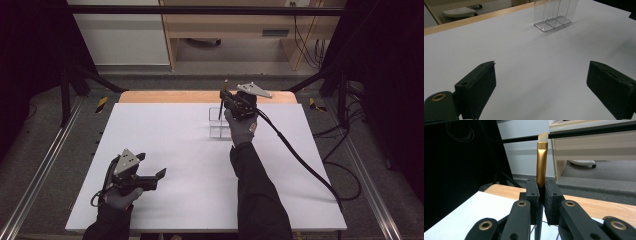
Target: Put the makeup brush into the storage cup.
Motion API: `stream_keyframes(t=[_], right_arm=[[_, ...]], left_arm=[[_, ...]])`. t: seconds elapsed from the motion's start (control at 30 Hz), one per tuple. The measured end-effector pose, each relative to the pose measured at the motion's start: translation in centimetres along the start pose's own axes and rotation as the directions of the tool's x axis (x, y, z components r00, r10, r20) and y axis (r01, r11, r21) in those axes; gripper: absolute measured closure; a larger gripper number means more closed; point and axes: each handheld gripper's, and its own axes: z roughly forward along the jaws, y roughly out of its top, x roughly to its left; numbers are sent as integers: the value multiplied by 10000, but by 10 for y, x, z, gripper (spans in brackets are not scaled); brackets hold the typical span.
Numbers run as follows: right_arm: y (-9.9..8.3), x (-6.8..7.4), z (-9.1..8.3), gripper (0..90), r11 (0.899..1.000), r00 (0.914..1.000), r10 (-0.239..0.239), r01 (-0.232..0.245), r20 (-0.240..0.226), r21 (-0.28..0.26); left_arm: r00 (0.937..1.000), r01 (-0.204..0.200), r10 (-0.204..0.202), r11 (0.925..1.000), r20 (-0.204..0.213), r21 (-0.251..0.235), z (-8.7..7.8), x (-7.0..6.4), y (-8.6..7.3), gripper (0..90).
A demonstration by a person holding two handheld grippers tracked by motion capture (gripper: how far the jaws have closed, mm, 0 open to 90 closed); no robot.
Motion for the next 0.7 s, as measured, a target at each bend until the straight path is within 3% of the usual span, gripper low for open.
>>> stream_keyframes(t=[0.7], right_arm=[[-5,-5,20,836,10000,9995,-14,13,328,51]], left_arm=[[10000,-15,15,10000,76,-20,0,-1,0,80]])
